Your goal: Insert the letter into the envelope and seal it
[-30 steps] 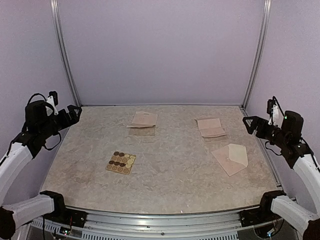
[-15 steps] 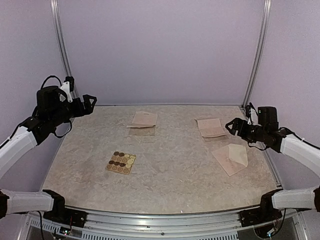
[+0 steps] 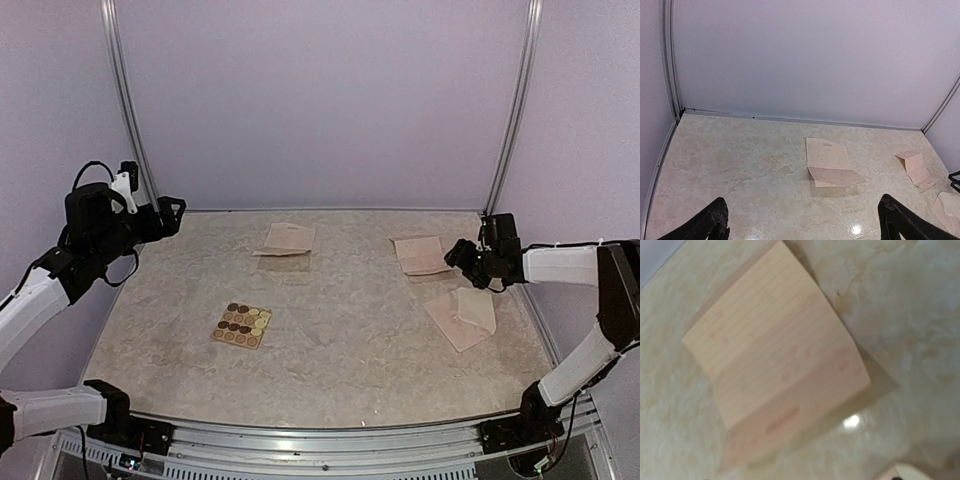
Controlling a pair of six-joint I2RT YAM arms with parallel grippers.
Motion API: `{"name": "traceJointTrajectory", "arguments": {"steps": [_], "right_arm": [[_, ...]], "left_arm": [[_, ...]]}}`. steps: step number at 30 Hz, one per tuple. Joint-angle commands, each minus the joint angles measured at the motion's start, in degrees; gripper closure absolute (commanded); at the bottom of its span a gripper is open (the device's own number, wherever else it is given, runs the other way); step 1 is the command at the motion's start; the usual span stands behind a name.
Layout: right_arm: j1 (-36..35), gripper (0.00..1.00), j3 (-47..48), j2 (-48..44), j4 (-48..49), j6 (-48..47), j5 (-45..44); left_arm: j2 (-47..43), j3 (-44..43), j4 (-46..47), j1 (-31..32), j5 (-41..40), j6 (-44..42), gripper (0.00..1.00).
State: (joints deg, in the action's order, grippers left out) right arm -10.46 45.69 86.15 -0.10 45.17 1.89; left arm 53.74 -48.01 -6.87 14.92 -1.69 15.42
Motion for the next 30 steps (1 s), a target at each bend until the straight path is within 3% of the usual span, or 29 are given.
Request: {"name": "traceJointTrajectory", "arguments": {"steps": [1, 7, 16, 19, 25, 30], "right_arm": [[-0.41, 0.28, 3.68, 5.19, 3.17, 2.50, -1.45], [-0.25, 0.32, 6.59, 11.23, 3.31, 4.23, -5.30], [0.46, 0.43, 11.56, 18.82, 3.42, 5.65, -5.74], [0.87, 0.50, 12.46, 20.57, 3.78, 6.35, -5.75], [1.44, 0.53, 13.68, 23.69, 4.71, 8.27, -4.67], [1.62, 0.65, 13.69, 25.12, 6.75, 10.03, -3.69]], "left_arm": [[1.20, 0.05, 0.92, -0.68, 1.32, 0.84, 0.01], [0.87, 0.07, 0.94, -1.43, 1.05, 0.93, 0.01], [0.34, 0.11, 1.07, -3.44, 2.78, 1.27, 0.01], [0.32, 0.12, 1.14, -3.94, 3.07, 1.37, 0.01], [0.22, 0.23, 1.25, -4.71, 3.19, 1.52, 0.01], [0.38, 0.21, 1.33, -5.03, 3.49, 1.63, 0.01]]}}
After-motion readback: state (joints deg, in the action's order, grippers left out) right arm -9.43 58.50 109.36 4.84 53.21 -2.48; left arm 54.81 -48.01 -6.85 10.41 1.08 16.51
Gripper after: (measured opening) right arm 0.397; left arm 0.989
